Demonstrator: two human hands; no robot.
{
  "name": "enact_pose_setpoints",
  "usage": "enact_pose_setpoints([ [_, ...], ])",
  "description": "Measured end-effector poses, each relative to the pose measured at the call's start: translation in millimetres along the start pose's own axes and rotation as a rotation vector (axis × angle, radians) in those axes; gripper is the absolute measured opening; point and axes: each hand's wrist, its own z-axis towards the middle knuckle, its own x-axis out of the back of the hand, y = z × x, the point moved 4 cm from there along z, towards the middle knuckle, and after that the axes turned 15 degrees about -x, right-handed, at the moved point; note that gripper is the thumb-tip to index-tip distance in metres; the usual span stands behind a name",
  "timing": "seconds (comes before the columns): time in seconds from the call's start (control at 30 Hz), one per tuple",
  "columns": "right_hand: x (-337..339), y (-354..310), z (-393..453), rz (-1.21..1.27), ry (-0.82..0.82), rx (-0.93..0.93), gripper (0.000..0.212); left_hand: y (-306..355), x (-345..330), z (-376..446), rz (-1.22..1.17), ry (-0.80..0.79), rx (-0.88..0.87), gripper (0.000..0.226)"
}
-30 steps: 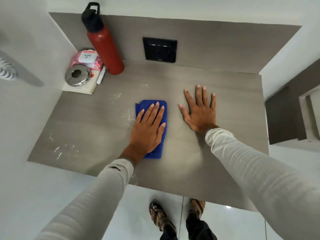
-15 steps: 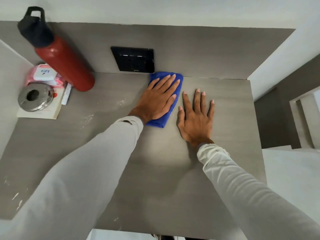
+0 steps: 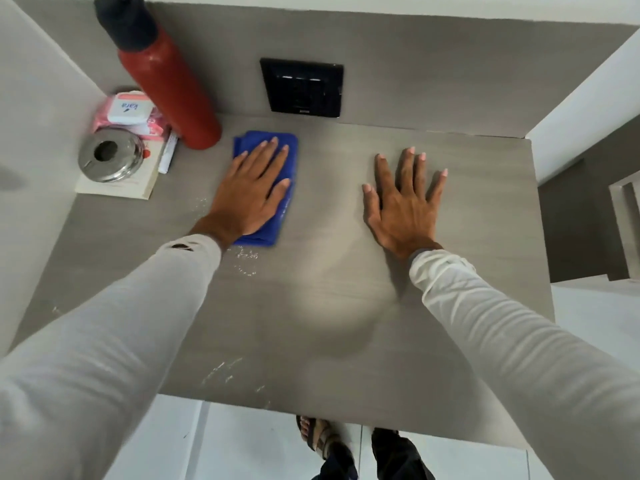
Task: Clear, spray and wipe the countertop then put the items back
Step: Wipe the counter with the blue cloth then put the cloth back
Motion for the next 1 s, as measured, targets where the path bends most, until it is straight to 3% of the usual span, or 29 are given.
enact_pose_setpoints([
  [0.23, -6, -60, -22, 0.005, -0.074, 0.14, 0.062, 9, -1, -55, -0.036, -0.028, 0.121, 0.062],
  [0.7, -13, -47, -51, 0.005, -0.08, 0.156, 0.064, 153, -1, -141, -0.14, 0.03, 0.347, 0.06],
  [0.87, -11, -53, -69, 0.017, -0.089, 0.183, 0.065, 184, -3, -185, -0.095, 0.025, 0.306, 0.059],
  [1.0, -10, -65, -83, 0.036, -0.107, 0.227, 0.066, 170, -2, -203, -0.07, 0.024, 0.127, 0.06],
])
